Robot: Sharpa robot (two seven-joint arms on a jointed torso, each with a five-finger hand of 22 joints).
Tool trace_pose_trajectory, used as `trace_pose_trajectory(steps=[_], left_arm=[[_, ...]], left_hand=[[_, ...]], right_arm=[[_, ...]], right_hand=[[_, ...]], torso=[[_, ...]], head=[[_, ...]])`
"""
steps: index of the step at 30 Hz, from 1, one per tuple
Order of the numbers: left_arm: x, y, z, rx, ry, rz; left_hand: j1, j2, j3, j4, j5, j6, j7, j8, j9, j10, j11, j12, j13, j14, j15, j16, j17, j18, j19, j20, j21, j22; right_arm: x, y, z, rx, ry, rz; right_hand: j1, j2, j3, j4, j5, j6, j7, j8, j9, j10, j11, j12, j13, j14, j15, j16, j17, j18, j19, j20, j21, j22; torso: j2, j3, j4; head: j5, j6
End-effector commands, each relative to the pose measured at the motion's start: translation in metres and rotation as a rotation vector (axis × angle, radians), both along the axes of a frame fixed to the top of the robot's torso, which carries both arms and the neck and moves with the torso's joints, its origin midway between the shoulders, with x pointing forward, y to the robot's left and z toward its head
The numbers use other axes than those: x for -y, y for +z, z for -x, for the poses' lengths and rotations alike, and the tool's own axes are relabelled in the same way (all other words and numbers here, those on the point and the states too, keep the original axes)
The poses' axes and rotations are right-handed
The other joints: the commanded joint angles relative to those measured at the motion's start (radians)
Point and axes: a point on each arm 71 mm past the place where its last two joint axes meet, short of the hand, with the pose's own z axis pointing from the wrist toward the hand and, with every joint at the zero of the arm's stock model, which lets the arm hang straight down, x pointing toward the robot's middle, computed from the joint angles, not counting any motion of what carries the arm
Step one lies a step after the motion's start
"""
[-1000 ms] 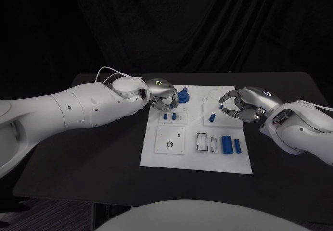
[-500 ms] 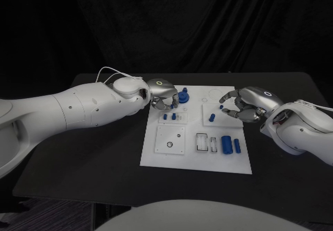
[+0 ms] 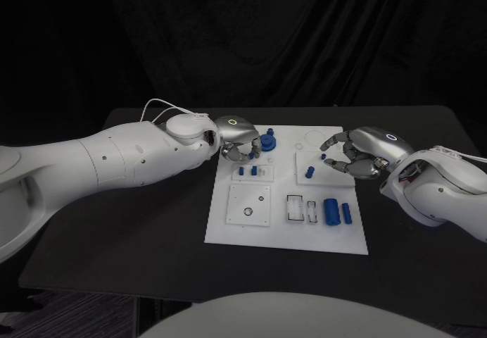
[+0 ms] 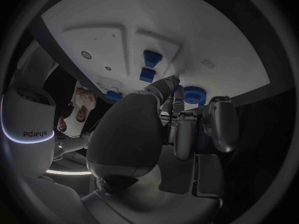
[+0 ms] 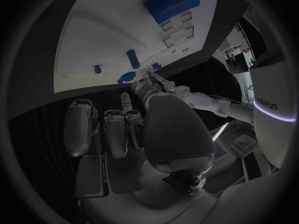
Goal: Assemble the parts on the task board
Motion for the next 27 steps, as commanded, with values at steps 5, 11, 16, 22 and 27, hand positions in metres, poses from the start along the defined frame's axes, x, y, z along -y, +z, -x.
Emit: trace_pose_trajectory(steps=[5,11,16,22,27], left_arm=[[0.0007,-0.0048,-0.0001,-0.017,0.006,-0.011],[0.0018,-0.0065,-0.0001,-0.016,0.008,-0.01],[0.0022,-0.0073,-0.0005,-0.015,0.013,-0.01],[0.0024,-0.0085,-0.0004,-0.016,0.015,-0.01],[0.0021,-0.0098,-0.0003,-0.019,0.016,-0.012]], left_hand=[[0.013,0.001,0.005,-0.001,0.004,-0.003,0.001,-0.004,-0.001,0.001,0.0,-0.002,0.001,0.012,-0.003,-0.005,0.086,0.007,-0.009,-0.002,-0.004,0.174],[0.012,0.001,0.005,0.0,0.003,-0.004,0.001,-0.005,-0.001,0.002,0.0,-0.002,0.001,0.012,-0.003,-0.005,0.085,0.007,-0.009,-0.002,-0.004,0.174],[0.015,0.004,0.008,-0.001,0.002,-0.004,0.002,-0.005,-0.001,0.006,0.001,-0.001,0.001,0.011,-0.002,-0.006,0.085,0.007,-0.01,-0.001,-0.006,0.174],[0.016,0.005,0.008,-0.002,0.002,-0.003,0.002,-0.006,-0.001,0.007,0.001,-0.001,0.001,0.011,-0.002,-0.006,0.084,0.007,-0.011,-0.002,-0.007,0.173],[0.016,0.004,0.009,-0.002,-0.003,-0.007,0.002,-0.009,-0.002,0.005,0.002,-0.004,-0.001,0.009,-0.001,-0.007,0.08,0.008,-0.013,-0.001,-0.01,0.172]], right_arm=[[0.0005,-0.0003,-0.0004,-0.006,-0.013,0.005],[0.0002,-0.0004,-0.0004,-0.007,-0.013,0.005],[0.0003,-0.0004,-0.0005,-0.007,-0.014,0.006],[0.0003,-0.0005,-0.0006,-0.008,-0.014,0.006],[0.0002,-0.0006,-0.0006,-0.009,-0.014,0.007]], right_hand=[[-0.002,0.002,0.005,-0.001,0.003,0.009,0.001,-0.005,-0.002,0.003,0.0,-0.003,0.132,0.075,0.0,-0.004,0.18,0.01,-0.002,0.003,-0.004,0.187],[-0.001,0.002,0.006,-0.002,0.003,0.01,0.001,-0.005,-0.002,0.003,0.0,-0.003,0.131,0.075,0.0,-0.005,0.179,0.01,-0.003,0.003,-0.005,0.187],[0.0,0.002,0.006,-0.003,0.003,0.01,0.001,-0.005,-0.002,0.003,0.0,-0.004,0.131,0.075,0.0,-0.005,0.179,0.01,-0.003,0.003,-0.005,0.187],[0.0,0.002,0.007,-0.003,0.003,0.01,0.001,-0.004,-0.002,0.002,0.0,-0.004,0.131,0.075,0.0,-0.005,0.179,0.01,-0.002,0.003,-0.005,0.187],[0.0,0.002,0.007,-0.003,0.003,0.01,0.001,-0.004,-0.002,0.002,0.0,-0.004,0.131,0.075,0.0,-0.005,0.179,0.01,-0.002,0.003,-0.005,0.187]], torso=[[0.0,0.0003,0.0005],[0.001,0.0003,0.0004],[0.001,0.0001,0.0013],[0.0,-0.0002,0.0017],[0.001,0.0001,0.0011]], head=[[0.0,0.0],[0.0,0.0],[-0.001,0.0],[0.0,0.0],[0.0,0.0]])
